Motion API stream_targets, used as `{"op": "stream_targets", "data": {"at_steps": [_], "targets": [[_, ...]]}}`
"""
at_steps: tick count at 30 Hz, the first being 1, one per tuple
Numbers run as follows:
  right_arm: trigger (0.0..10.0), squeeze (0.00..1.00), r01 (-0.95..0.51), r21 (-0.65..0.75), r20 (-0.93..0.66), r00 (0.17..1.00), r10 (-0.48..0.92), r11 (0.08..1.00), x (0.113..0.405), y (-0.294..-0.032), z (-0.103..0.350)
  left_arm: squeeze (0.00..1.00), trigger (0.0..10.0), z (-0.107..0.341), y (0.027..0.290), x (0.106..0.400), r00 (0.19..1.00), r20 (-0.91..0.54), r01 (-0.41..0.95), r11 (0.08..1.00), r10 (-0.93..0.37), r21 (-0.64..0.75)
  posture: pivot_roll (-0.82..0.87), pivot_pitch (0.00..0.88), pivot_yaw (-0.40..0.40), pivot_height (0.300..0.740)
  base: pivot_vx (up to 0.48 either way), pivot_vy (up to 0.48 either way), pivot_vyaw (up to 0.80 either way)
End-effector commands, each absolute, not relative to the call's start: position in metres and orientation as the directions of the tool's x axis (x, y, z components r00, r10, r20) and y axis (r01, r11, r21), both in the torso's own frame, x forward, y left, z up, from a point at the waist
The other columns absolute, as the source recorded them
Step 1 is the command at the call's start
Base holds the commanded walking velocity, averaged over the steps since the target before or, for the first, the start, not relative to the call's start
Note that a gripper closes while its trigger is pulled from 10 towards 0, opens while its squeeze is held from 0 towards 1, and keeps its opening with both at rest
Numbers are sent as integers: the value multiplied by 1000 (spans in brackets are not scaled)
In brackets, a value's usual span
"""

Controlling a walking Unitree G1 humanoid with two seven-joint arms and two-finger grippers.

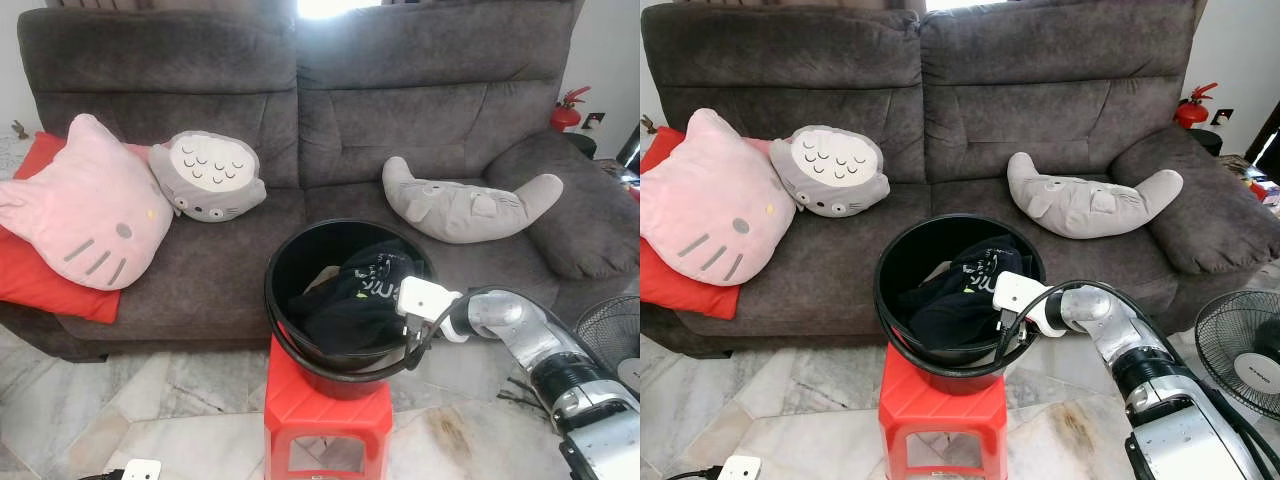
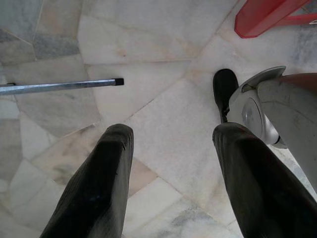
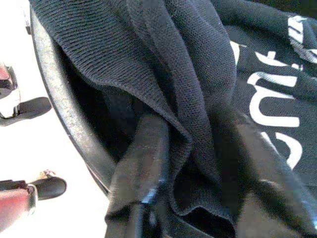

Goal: Hang hanger

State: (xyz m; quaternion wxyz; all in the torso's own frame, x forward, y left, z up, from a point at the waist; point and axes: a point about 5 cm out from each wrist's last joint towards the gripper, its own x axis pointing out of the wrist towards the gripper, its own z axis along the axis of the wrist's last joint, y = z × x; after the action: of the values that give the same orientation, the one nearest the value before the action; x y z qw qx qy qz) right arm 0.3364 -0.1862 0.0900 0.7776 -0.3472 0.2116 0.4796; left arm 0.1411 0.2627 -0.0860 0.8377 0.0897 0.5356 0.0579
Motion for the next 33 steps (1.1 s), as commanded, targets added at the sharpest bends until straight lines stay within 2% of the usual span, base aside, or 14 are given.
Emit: {"op": "stream_targets", "data": {"at_steps": [1, 18, 21, 24, 33], "targets": [[0, 0, -889, -346, -654, 457, 603, 299, 339, -185, 94, 0, 10000, -88, 263, 137, 406, -893, -12, 978, 193, 206, -89, 0, 10, 719, 0, 0, 0], [0, 0, -873, -386, -620, 486, 616, 299, 344, -181, 101, 0, 10000, -87, 263, 137, 407, -892, -10, 977, 198, 213, -89, 0, 12, 719, 0, 0, 0], [0, 0, -854, -425, -580, 511, 634, 299, 348, -178, 110, 0, 10000, -87, 263, 138, 408, -891, -10, 977, 199, 214, -89, 0, 12, 719, 0, 0, 0], [0, 0, -791, -522, -479, 582, 657, 319, 359, -172, 134, 0, 10000, -87, 263, 138, 408, -890, -10, 976, 202, 216, -92, 0, 13, 719, 0, 0, 0], [0, 0, -765, -574, -383, 566, 730, 291, 365, -156, 163, 0, 10000, -87, 263, 138, 408, -890, -12, 976, 203, 217, -92, 0, 13, 719, 0, 0, 0]]}}
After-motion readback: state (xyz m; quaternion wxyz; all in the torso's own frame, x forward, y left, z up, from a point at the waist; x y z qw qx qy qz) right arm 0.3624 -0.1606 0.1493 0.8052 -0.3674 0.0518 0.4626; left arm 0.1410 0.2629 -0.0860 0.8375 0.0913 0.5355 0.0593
